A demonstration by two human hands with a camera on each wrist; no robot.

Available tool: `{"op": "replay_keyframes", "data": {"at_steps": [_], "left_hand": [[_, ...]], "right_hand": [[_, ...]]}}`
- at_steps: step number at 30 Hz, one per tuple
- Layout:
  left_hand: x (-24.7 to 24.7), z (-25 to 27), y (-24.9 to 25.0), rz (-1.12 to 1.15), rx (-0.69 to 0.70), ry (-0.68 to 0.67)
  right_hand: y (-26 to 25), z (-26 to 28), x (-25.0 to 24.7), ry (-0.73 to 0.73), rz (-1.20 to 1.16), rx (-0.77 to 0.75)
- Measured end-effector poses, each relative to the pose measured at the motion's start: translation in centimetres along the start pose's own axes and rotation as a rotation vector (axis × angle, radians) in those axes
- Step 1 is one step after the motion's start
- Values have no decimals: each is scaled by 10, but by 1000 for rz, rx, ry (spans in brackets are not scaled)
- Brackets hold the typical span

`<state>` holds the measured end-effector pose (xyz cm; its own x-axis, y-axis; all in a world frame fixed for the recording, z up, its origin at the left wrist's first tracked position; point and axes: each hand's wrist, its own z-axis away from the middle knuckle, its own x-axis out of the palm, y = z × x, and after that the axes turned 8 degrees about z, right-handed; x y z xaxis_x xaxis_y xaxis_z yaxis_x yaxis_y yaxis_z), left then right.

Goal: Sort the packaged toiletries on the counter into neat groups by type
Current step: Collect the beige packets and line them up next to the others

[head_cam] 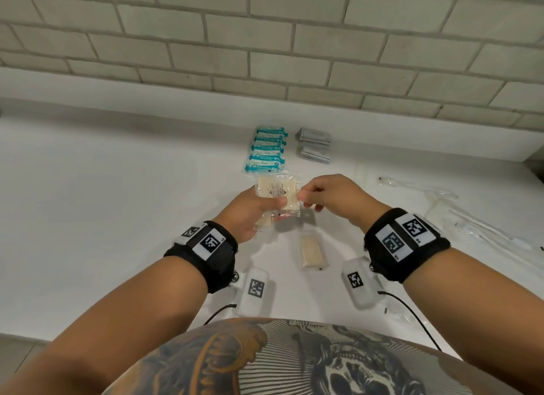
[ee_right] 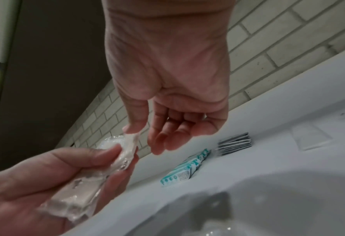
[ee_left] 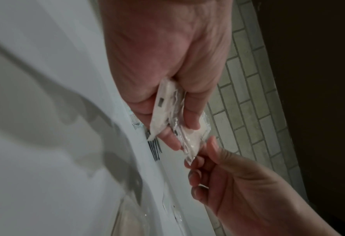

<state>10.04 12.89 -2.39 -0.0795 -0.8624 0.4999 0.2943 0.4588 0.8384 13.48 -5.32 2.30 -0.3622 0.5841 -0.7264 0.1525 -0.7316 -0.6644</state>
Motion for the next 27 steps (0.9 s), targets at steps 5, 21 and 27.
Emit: {"op": "replay_keyframes", "data": {"at_steps": [5,21,27], "left_hand": [[7,0,4,-44,-12,-41],[4,-3,5,-148,32,129],[10,-2,8,-493,48,127]], "right_hand": [[1,-1,3,32,-149,12],[2,3,7,261,22,-206],[-5,-3,-1,107,102,-74]]}}
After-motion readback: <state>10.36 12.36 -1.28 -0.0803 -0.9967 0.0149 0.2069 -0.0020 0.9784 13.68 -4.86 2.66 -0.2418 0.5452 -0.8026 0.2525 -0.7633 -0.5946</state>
